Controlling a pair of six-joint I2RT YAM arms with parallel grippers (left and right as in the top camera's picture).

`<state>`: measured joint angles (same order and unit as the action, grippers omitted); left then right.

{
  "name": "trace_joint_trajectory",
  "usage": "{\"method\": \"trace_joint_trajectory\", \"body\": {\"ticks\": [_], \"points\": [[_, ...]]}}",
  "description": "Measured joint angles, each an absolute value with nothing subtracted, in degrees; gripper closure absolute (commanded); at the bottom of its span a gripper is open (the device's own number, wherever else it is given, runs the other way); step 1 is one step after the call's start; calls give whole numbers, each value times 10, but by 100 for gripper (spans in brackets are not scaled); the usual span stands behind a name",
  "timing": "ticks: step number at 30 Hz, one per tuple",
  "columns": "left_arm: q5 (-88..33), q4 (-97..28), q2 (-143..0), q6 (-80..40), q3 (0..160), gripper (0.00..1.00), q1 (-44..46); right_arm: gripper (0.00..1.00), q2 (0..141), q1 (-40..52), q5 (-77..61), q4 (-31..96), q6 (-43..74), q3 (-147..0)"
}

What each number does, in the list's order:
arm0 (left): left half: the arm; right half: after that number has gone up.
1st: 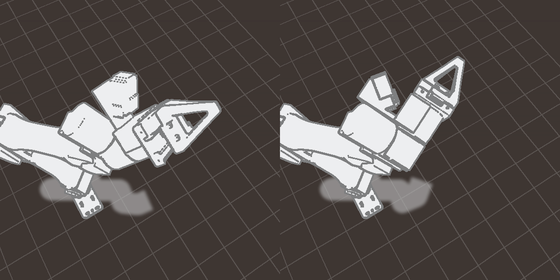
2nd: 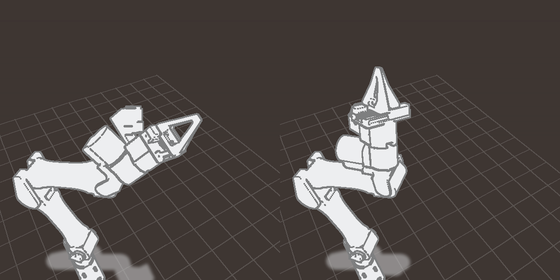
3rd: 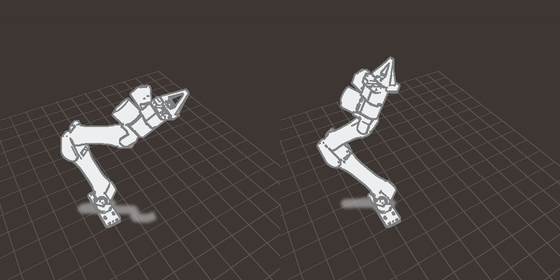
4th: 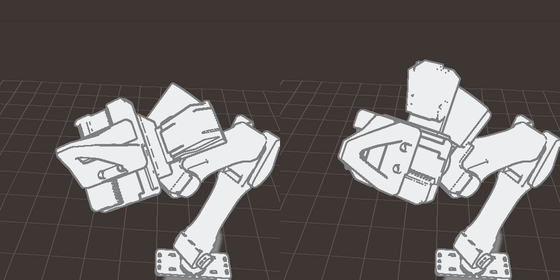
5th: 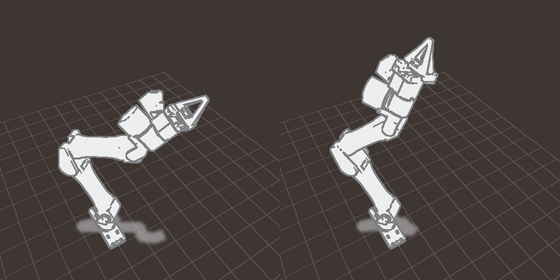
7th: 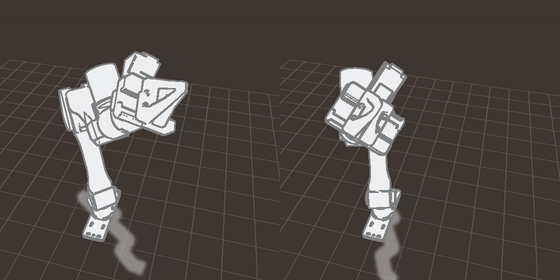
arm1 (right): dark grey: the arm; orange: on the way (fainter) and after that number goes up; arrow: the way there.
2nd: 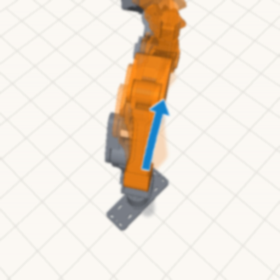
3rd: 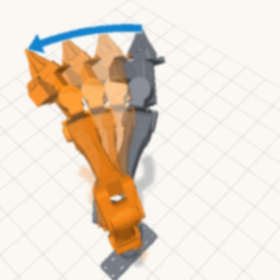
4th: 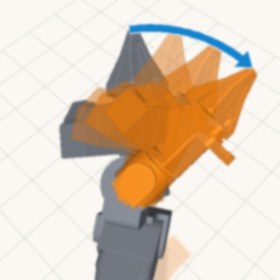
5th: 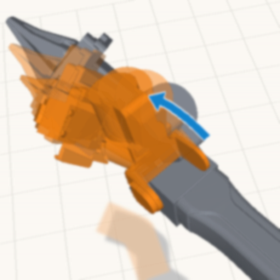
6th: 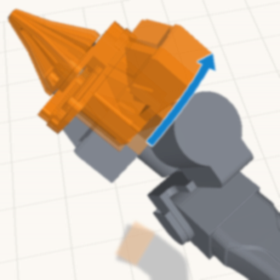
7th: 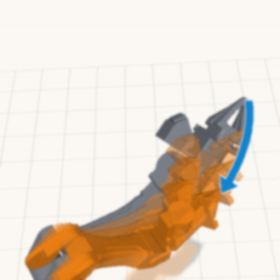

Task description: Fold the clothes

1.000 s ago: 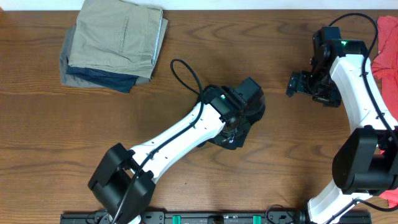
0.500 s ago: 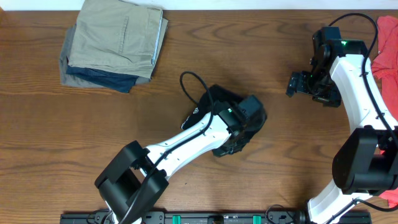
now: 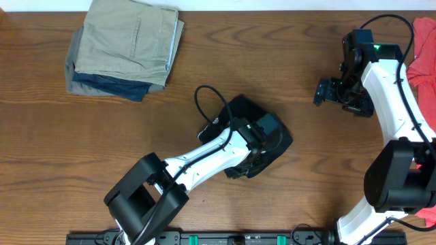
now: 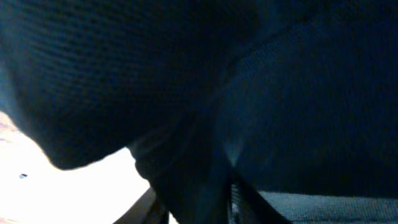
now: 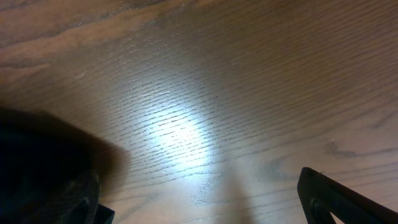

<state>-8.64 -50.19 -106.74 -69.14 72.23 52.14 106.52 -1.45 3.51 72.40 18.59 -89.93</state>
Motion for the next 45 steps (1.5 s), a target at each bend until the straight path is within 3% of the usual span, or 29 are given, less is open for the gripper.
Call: {"method": "trace_joint_trajectory", "body": {"ticks": [3,12,14,16,23,30,37,45], "points": [[-86,-503,-1067,-677,721,55,521,1,1065,-15,35,724,186,-899],[-86,-537,-1057,-633,721,51,521,1,1065,-15,35,724,186,-899],[-86,-537,-1036,-616,721,46,521,1,1065,-15,35,724,186,-899],[-80,-538,-999,-598,721,30,521,1,1065,-15,35,724,186,-899],[-32,-604,-874,-562,730,10,468,1,1065,-15,35,724,186,-899],[-25,-588,-859,-545,707,8,376,1,1065,-15,35,724,186,-899],[-76,-444,-888,-533,623,8,371,1,1065,-15,35,724,186,-899],[-108,-385,-940,-533,616,9,368,1,1065,-15,35,724,186,-899]]}}
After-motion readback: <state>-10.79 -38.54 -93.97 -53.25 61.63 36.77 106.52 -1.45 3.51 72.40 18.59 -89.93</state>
